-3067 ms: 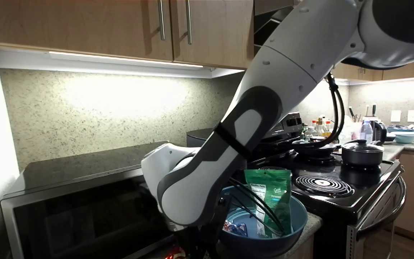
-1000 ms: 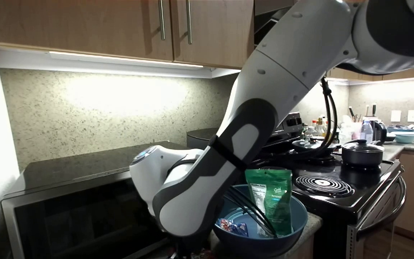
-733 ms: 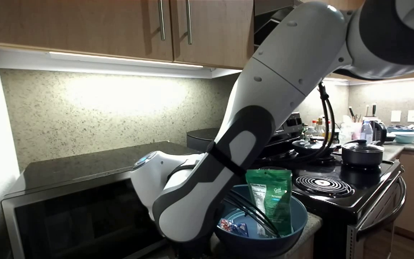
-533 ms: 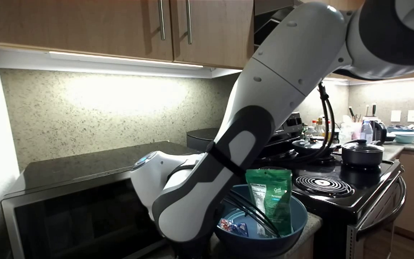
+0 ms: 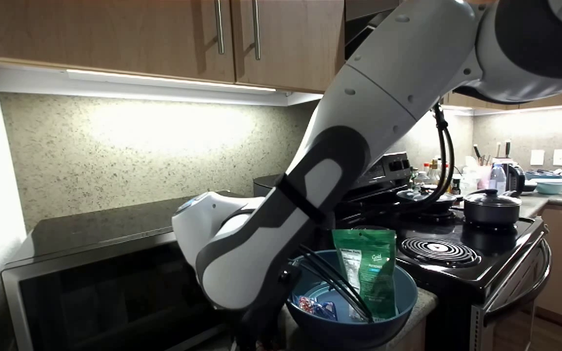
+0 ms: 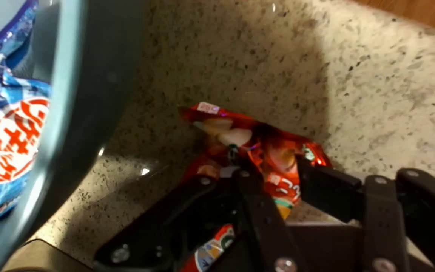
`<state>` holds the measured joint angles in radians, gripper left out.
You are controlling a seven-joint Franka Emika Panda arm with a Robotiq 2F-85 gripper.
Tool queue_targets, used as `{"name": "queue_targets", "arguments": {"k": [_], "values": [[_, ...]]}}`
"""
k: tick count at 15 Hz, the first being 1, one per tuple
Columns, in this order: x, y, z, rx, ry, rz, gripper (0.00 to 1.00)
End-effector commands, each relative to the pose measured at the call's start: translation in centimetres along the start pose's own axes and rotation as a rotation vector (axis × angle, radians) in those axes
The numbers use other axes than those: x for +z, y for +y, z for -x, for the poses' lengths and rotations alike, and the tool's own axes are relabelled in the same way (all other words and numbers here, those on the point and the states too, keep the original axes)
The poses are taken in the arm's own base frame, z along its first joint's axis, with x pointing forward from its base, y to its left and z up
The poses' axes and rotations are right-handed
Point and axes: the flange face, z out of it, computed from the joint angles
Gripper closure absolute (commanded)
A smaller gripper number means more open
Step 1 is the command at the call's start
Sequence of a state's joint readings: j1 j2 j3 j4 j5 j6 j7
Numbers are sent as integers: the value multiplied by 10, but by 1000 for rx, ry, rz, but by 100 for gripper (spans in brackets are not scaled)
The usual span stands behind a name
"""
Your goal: Pick up the three sachets from the countertop and put them in the blue dish.
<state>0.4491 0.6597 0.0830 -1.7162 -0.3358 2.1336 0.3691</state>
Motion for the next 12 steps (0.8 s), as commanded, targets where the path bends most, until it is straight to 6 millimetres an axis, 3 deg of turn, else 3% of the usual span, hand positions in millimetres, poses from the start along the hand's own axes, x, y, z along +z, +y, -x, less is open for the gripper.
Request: {"name": "queue_targets", "arguments": {"k": [1,5,8,10,12], "values": [[-62,3,23,-53,-36,-66,93],[-128,3,52,-45,-30,-76,92],[-163,9,77,7,-16,-57,92],[-175,20,93,68,-11,-32,92],[-173,38,107,157,2,-11,92]]}}
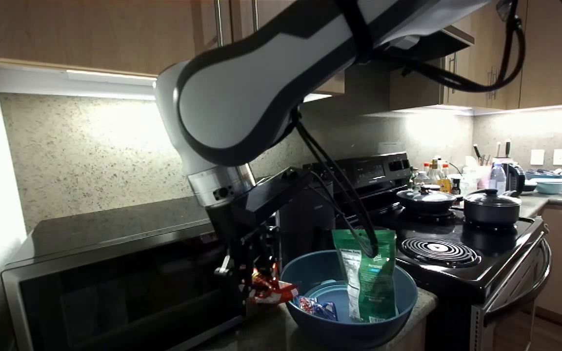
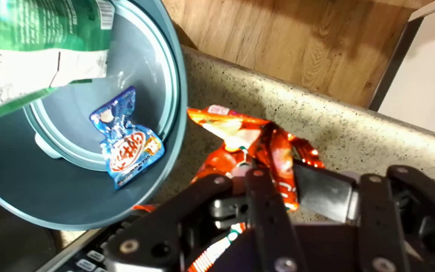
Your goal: Pick up the three sachets from the countertop and put them in the blue dish.
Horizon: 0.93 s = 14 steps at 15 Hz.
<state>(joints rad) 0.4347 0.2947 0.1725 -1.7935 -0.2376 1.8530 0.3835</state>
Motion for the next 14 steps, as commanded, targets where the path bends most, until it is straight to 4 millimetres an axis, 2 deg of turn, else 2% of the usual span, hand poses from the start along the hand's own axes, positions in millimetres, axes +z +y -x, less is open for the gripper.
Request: {"name": "queue_targets", "arguments": {"k": [1,7,11,12,13,14], "values": [[3,34,37,153,8,27,92],[45,105,57,441,20,56,92],[78,128,56,519,-10,28,92],[84,131,54,521,-19,16,64],[88,132,54,515,-21,8,63],[90,133,53,513,-19,10,57]]}}
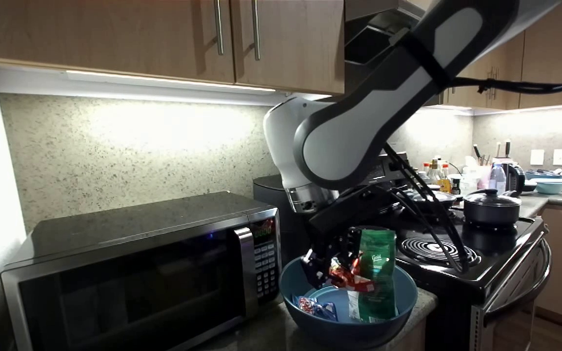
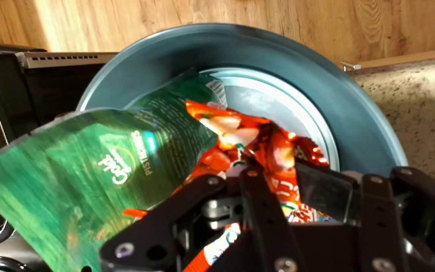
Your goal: Pick up the three sachets from the countertop and put them in the blue dish.
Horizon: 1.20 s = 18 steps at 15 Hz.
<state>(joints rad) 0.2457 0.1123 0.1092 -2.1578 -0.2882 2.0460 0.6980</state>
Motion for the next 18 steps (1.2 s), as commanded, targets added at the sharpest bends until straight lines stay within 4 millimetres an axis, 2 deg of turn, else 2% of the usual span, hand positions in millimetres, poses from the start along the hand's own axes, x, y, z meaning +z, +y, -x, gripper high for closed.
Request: {"name": "queue_targets", "arguments": {"k": [1,9,12,15,18], "values": [[10,2,1,19,6,-18,52],[6,-3,0,16,36,-36,0],[2,-4,-4,71,109,-35,0],[1,-1,-12,182,221,38,0],[-2,-5,-7,225,264,58,0]]}}
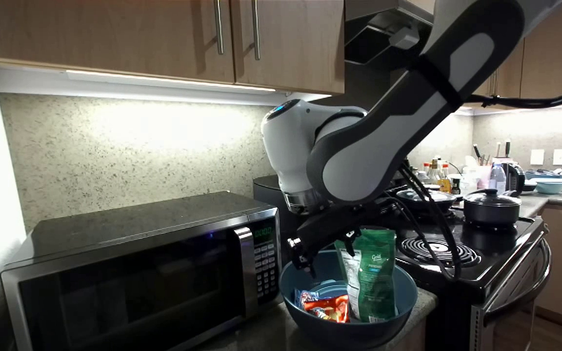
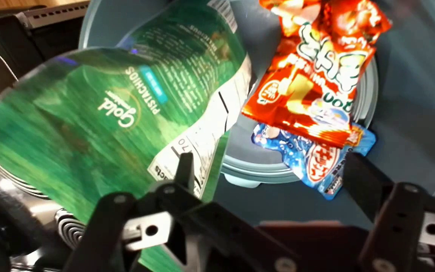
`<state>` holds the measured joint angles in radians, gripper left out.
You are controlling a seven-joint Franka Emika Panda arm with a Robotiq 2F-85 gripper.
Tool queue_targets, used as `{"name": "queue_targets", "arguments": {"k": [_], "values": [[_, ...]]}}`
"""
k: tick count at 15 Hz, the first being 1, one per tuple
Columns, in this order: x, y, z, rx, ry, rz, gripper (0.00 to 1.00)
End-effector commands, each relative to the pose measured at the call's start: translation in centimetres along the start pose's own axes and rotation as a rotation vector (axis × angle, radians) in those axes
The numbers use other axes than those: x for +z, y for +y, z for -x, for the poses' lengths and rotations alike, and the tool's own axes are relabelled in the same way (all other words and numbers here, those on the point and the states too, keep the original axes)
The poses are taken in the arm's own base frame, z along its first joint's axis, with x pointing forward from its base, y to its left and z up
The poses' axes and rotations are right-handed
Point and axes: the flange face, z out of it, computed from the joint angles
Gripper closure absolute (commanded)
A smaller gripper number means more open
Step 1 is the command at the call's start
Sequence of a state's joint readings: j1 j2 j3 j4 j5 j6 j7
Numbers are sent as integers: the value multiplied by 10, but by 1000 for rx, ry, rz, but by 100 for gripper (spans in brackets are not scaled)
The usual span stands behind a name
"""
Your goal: Pick up the three sachets from the countertop and put them in the blue dish.
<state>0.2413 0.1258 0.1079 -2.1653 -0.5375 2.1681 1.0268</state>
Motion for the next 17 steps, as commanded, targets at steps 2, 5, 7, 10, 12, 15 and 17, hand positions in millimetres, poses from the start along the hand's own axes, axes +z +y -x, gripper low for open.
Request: {"name": "queue_targets", "arguments": {"k": [2,5,7,10,12,15,17], "values": [[-16,-14,21,-35,25,-51,0],[-18,-24,16,-38,24,-52,0],[-23,-30,21,-50,27,-63,0],[-23,-29,21,-49,28,-62,0],[-23,-29,20,-48,28,-62,0],[-23,-29,20,-48,28,-62,0],[-23,-29,20,-48,28,-62,0]]}}
